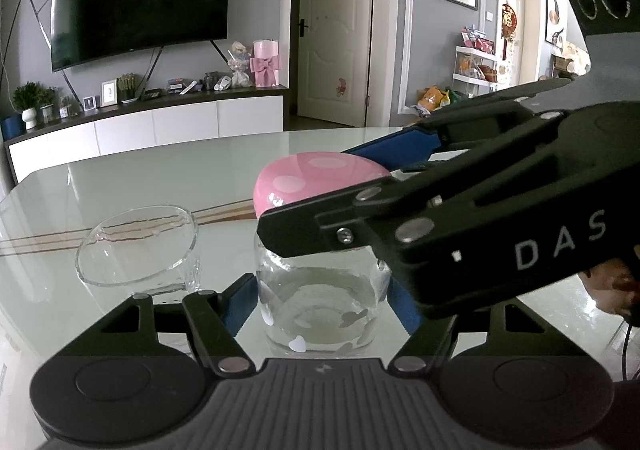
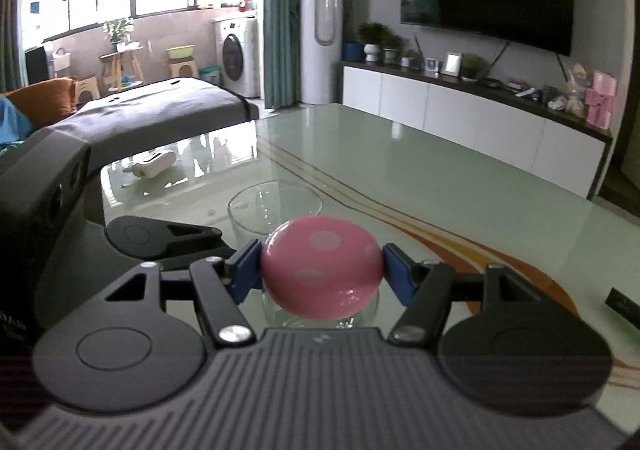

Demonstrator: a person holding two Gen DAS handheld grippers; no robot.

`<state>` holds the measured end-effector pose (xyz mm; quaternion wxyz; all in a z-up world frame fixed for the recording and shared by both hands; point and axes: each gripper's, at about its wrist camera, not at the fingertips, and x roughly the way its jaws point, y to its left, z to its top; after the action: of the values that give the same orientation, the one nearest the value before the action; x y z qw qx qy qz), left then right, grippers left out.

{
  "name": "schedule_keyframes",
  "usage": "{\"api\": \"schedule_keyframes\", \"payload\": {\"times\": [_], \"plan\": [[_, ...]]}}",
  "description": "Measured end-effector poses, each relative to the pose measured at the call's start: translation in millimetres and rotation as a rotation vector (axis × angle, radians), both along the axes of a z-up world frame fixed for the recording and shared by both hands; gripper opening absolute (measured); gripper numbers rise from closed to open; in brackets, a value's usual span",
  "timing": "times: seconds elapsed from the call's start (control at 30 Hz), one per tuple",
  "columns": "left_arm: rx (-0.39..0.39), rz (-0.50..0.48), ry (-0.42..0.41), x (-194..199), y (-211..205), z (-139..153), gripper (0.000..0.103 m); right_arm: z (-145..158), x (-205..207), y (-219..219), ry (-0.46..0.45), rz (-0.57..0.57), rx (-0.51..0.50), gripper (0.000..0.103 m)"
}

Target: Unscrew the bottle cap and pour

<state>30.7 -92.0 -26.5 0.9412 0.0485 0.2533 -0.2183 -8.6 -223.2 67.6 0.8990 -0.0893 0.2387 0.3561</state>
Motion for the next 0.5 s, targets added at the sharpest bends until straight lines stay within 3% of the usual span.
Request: {"api": "schedule_keyframes", "payload": {"times": [0.5], "plan": [[-0.002,-0.005,0.001,-2,-3,0,0.073,5,8,-13,0.007,0.168,-0.011,0.065]]}}
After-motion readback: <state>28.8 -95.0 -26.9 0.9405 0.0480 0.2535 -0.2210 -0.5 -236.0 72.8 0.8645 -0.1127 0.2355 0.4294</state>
